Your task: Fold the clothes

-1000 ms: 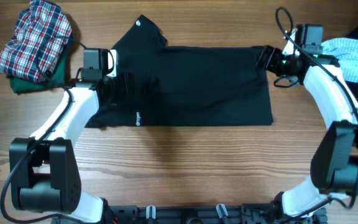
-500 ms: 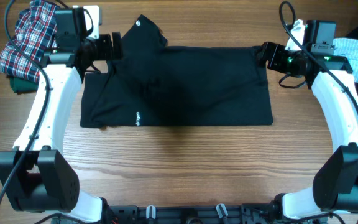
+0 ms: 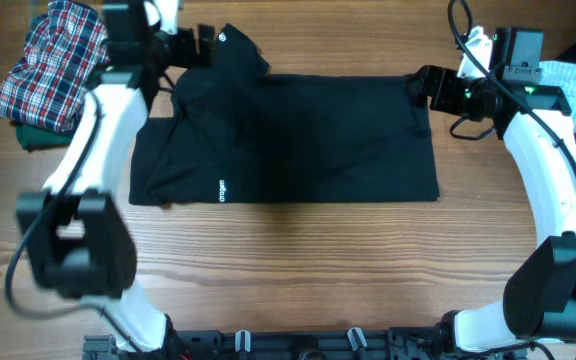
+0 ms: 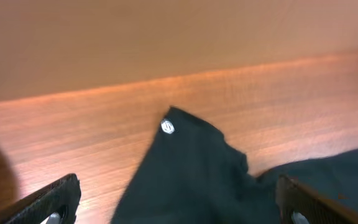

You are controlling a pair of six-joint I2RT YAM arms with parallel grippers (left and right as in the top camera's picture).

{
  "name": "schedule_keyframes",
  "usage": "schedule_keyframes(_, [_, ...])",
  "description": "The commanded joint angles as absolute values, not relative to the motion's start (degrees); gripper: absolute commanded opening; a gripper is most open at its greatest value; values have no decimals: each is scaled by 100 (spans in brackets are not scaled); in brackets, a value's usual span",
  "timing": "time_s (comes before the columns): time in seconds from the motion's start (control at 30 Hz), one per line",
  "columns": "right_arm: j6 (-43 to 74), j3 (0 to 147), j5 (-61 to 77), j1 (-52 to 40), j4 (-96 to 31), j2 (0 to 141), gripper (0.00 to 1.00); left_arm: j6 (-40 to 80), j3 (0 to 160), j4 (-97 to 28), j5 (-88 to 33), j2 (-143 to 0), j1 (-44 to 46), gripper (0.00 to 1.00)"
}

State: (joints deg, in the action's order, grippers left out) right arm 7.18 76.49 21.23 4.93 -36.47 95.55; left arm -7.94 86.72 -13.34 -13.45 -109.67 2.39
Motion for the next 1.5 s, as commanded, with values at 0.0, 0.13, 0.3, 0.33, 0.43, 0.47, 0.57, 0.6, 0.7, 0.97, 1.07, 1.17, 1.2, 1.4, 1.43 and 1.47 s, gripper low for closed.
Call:
schedule_keyframes(0.0, [598,7885,2174,475,-3793,9463,89,-1184,9961,-2346,-1243,-11867,506,100])
schedule_keyframes(0.13, [589,8490,1555,429,-3977,9504,85,-1057,11644,-3802,-823,-12403,602,100])
schedule_keyframes(0.3, [290,9509,1168,429,-3924,9983,84,-714,12547,-4340,-810,-12453,519,100])
schedule_keyframes(0.33, [274,9636,1151,429,-3874,10123,84,-703,12573,-4333,-849,-12453,499,100])
schedule_keyframes(0.43, [235,9719,1155,429,-3568,10523,84,-703,12569,-4392,-930,-12492,471,100])
schedule_keyframes(0.47, [235,9719,1155,429,-3485,10669,84,-701,12569,-4421,-934,-12512,471,100])
schedule_keyframes(0.57, [220,9719,1184,429,-3308,11091,85,-703,12569,-4438,-934,-12575,475,100])
schedule_keyframes(0.6, [180,9719,1229,429,-3264,11244,85,-701,12569,-4429,-934,-12591,475,100])
schedule_keyframes(0.7, [148,9719,1446,429,-3238,11629,85,-705,12569,-4283,-934,-12650,462,100])
schedule_keyframes(0.97, [165,9719,1719,318,-3441,11848,85,-1509,12569,-3586,-1284,-13257,464,100])
schedule_keyframes(1.07, [167,9719,1719,266,-3581,11848,85,-1715,12569,-3483,-1354,-13533,464,100])
schedule_keyframes(1.17, [169,9719,1721,224,-3693,11848,85,-1935,12569,-3328,-1437,-13834,478,100])
schedule_keyframes(1.2, [176,9719,1726,220,-3717,11848,85,-1935,12569,-3264,-1448,-13900,478,100])
schedule_keyframes(1.4, [318,9719,1806,209,-3870,11841,85,-2235,12569,-2714,-1737,-14424,565,100])
schedule_keyframes(1.43, [318,9719,1806,209,-3903,11841,85,-2235,12569,-2637,-1737,-14468,582,100])
schedule_keyframes(1.47, [320,9719,1806,209,-3933,11841,85,-2235,12569,-2576,-1737,-14514,593,100])
